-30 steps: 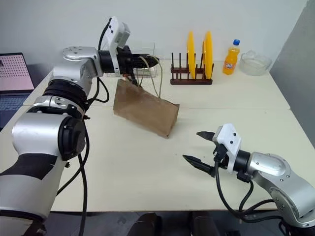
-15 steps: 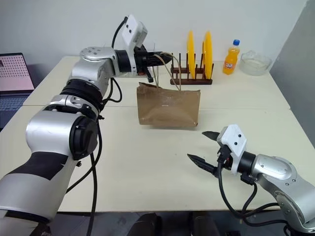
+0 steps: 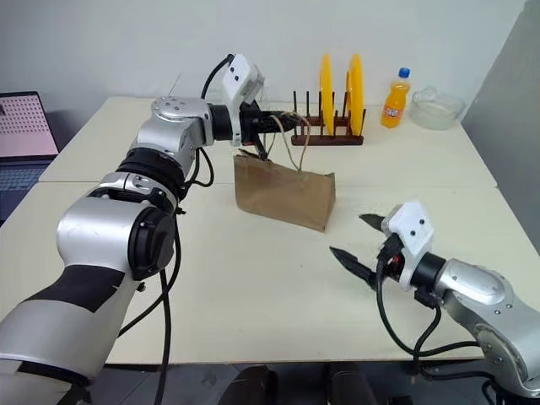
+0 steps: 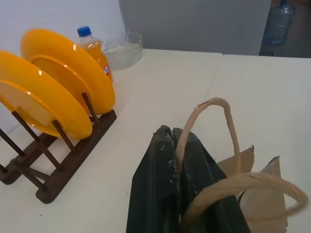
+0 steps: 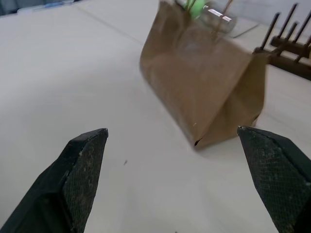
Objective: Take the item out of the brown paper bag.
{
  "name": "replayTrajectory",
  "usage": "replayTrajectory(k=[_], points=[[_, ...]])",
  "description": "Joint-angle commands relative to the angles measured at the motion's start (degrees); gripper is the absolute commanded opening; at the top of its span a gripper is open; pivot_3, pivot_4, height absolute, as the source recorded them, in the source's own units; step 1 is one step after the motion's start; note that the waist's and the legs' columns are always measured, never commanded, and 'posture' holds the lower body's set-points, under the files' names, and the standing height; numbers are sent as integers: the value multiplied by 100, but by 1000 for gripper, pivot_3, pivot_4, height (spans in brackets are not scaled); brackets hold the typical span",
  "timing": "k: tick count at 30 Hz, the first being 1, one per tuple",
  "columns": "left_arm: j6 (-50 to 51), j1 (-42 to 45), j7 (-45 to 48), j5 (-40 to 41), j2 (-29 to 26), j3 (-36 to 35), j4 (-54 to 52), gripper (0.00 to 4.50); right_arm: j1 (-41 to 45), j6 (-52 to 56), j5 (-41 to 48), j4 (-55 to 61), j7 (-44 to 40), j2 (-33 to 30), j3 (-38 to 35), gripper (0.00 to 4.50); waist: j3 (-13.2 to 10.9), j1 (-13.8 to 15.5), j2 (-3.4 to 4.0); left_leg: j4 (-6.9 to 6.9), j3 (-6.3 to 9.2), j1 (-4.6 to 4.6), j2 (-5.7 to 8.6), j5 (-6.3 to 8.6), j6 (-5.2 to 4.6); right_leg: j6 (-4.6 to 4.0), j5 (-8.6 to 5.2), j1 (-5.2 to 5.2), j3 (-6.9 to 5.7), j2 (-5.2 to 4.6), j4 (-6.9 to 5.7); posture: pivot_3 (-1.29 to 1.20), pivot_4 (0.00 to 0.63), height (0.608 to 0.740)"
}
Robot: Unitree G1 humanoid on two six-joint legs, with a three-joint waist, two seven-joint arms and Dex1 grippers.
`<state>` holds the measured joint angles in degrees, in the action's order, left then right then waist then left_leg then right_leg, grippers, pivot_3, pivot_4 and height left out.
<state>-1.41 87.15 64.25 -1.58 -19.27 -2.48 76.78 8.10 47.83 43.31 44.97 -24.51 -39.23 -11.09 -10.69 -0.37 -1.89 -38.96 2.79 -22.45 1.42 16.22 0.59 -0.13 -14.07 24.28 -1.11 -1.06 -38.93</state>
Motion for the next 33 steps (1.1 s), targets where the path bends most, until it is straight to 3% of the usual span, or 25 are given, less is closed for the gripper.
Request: replayTrajectory(k=[1,10,13,19,26,33], points=[[-15,60,98,-26,-108,-3,-176,38,348,163,733,319,366,79,-476,4500,0,1,0,0,0,1,0,0,0,-1,0,0,0,0,0,0,150,740],[-166,-21,-327,-352,-198,162,-158,38,737,93,1110,363,609,-81,-495,4500,0,5,0,0,-2,2,1,0,-1,-3,2,-1,2,0,-2,0,150,740],[-153,4,-559,-374,-225,134,-150,612,681,38,987,363,536,-161,-377,4500,0,4,0,0,-2,2,1,0,-1,-3,2,-1,2,0,-1,0,150,740],[-316,20,-667,-514,-400,229,-213,2409,608,-70,831,317,439,-230,-237,4500,0,1,0,1,-3,3,0,1,-1,-2,1,-1,3,0,-2,0,150,740],[-1038,-190,-529,-1087,-1018,830,-516,4459,441,-254,561,253,243,-284,-82,4500,0,-5,0,1,-4,4,0,1,-1,-3,2,-1,5,0,-2,0,150,740],[-659,-740,588,-585,-1778,621,-1531,4459,354,-446,291,140,29,-301,42,4500,0,-26,1,1,-6,6,-1,0,-1,-5,3,-1,7,0,-2,0,150,740]])
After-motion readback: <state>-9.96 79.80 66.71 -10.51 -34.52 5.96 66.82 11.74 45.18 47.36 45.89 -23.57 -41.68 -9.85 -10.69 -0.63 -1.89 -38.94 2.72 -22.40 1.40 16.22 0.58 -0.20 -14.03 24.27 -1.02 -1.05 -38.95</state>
